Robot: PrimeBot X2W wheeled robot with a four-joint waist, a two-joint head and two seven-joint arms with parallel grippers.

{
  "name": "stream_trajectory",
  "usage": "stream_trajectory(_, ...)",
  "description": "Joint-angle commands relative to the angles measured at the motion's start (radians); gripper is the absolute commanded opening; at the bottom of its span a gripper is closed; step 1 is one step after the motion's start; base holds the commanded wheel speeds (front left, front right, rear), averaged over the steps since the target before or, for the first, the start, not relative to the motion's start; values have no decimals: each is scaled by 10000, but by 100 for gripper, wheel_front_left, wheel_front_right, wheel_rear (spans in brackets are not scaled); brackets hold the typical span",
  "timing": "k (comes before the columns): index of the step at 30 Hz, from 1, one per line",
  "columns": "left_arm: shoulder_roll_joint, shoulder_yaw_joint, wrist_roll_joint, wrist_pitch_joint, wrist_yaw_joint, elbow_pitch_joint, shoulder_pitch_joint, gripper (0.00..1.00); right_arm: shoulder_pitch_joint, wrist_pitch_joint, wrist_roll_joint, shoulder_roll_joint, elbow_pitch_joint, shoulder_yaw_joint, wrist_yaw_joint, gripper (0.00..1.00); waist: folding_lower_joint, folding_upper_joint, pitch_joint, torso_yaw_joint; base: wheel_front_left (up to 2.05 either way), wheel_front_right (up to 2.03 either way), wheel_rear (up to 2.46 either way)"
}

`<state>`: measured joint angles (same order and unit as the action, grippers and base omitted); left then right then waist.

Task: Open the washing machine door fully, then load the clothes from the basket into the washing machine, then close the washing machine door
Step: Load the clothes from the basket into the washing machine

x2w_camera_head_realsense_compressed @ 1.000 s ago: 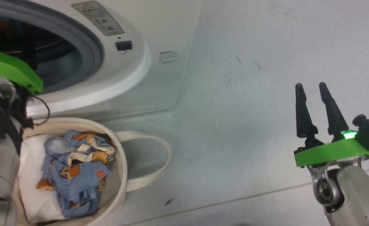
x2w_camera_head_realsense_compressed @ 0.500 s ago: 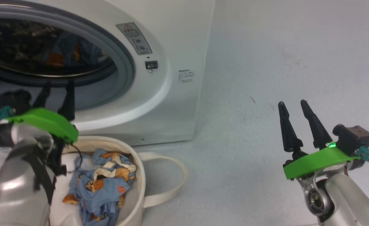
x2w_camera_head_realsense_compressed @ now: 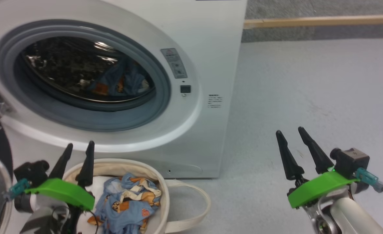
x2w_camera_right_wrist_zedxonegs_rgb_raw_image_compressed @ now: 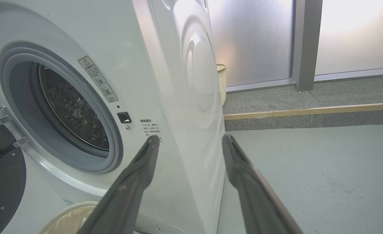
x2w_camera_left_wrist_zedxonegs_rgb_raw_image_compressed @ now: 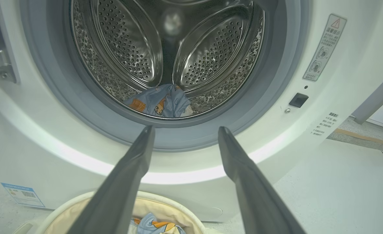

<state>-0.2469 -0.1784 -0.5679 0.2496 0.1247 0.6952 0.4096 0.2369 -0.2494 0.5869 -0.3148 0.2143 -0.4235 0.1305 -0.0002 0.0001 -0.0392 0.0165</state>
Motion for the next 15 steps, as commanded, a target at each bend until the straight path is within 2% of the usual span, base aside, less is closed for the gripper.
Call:
stream_trajectory(1, -435, 300, -76, 121, 58, -489, 170, 100, 15, -124, -112, -159, -288, -40, 2, 100, 2, -1, 322, -393, 0, 0, 0)
stream_trajectory(7, -715, 213, -311, 121, 58, -1278, -549, 100, -202, -124, -511, -103, 25, 754, 2, 100, 2, -1, 565, -862, 0, 0, 0)
stream_trajectory(15, -796, 538, -223, 122, 59, -1940, -1306, 100, -400, -124, -754, -28, 179, 1273, 2, 100, 2, -1, 681, -1040, 0, 0, 0)
